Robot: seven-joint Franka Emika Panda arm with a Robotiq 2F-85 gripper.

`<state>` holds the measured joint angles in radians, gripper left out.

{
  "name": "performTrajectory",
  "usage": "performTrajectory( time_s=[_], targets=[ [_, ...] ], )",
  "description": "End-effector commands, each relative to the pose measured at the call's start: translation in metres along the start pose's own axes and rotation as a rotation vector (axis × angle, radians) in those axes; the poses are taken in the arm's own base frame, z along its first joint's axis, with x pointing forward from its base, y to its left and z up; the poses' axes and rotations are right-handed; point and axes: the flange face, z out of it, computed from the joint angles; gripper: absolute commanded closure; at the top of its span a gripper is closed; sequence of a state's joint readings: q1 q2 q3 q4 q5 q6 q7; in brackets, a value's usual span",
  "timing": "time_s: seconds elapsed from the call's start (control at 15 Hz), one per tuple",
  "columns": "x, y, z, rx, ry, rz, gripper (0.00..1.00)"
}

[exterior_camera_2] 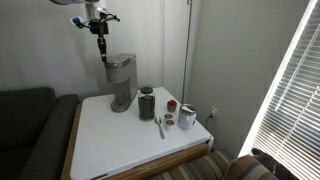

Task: Close the coffee maker

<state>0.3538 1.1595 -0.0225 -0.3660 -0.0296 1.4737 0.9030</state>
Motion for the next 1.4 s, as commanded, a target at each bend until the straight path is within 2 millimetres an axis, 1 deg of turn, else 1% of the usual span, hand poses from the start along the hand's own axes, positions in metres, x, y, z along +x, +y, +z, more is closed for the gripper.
performTrajectory(
  time_s=[0.0, 0.13, 0.4, 0.47, 0.8, 1.13, 1.2, 1.33],
  targets=[
    [0.024, 0.003, 0.061, 0.020, -0.037, 0.041, 1.00],
    [0.029, 0.008, 0.068, 0.024, -0.066, 0.039, 1.00],
    [0.036, 0.016, 0.069, 0.055, -0.122, 0.018, 1.00],
    [0.037, 0.017, 0.066, 0.063, -0.126, 0.014, 1.00],
    [0.036, 0.020, 0.037, 0.071, -0.101, 0.000, 1.00],
    [0.036, 0.024, 0.026, 0.063, -0.091, 0.013, 1.00],
    [0.037, 0.025, 0.024, 0.063, -0.093, 0.002, 1.00],
    [0.036, 0.026, 0.018, 0.087, -0.104, -0.083, 1.00]
  ],
)
